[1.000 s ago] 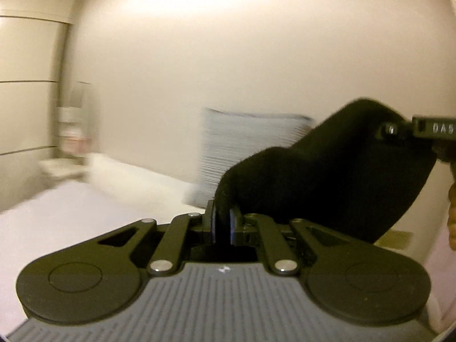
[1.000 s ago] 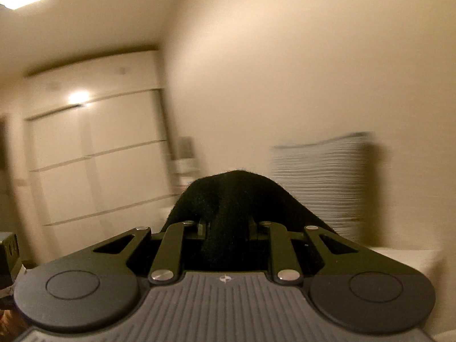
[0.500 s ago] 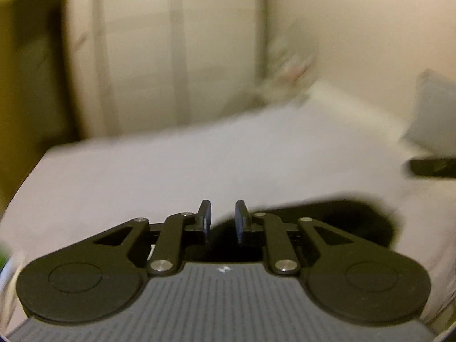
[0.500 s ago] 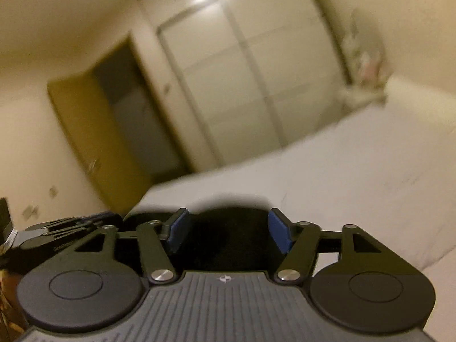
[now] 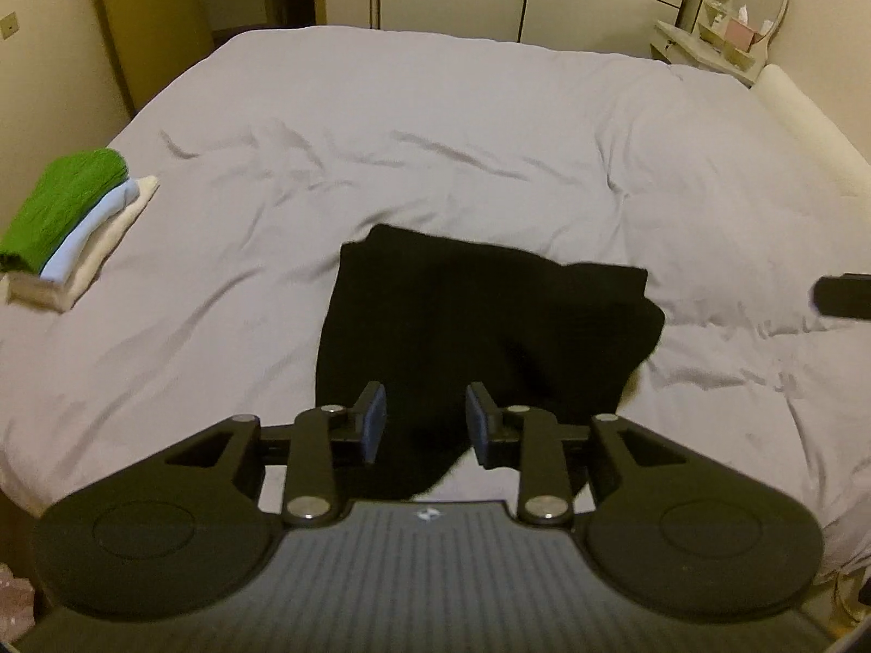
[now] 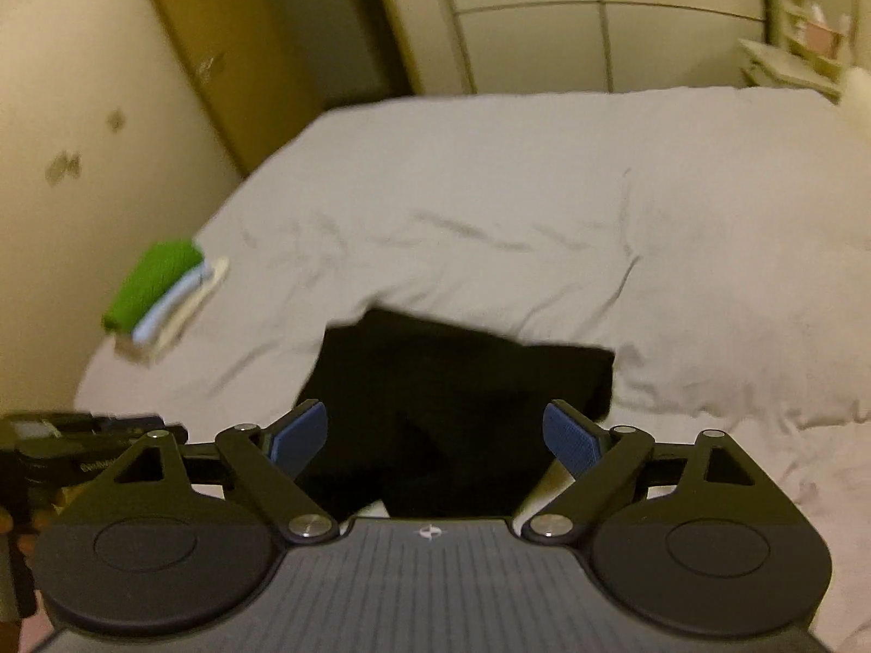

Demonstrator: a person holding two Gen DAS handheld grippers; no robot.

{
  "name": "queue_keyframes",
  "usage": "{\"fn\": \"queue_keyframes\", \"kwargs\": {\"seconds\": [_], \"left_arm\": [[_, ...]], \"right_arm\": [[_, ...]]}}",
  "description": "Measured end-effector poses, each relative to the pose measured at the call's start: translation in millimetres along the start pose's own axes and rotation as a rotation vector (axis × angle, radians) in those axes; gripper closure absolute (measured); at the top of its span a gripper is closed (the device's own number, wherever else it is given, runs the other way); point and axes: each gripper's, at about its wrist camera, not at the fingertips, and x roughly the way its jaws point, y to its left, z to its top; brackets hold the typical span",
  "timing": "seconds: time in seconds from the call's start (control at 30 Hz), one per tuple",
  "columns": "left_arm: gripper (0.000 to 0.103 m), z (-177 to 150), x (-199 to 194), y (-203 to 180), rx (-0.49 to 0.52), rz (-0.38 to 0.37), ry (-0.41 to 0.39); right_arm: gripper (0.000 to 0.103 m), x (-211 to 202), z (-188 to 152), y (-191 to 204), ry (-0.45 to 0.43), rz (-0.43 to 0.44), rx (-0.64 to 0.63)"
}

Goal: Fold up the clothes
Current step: 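Lift the black garment with both grippers and lay it on the bed, then open both grippers and move them over the garment's hem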

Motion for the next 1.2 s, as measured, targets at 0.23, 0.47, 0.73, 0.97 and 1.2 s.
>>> {"fn": "queue_keyframes", "kwargs": {"seconds": [0.23,0.47,0.73,0.97,1.2], "left_arm": [[0.063,-27,-24,-56,0.005,0.049,0.005],[0.061,-61,-44,-89,-0.004,0.117,0.035],[0.055,-84,-74,-102,-0.007,0.150,-0.007],[0.054,-92,-80,-104,-0.006,0.160,-0.015],[0.050,-88,-76,-94,-0.015,0.165,-0.011]], "right_arm": [[0.014,-12,-34,-1,0.090,0.012,-0.068],[0.014,-5,-82,-10,0.174,-0.002,-0.072],[0.014,-25,-101,0,0.154,0.018,-0.113],[0.014,-29,-112,9,0.154,0.028,-0.132],[0.014,-20,-110,20,0.158,0.032,-0.142]]}}
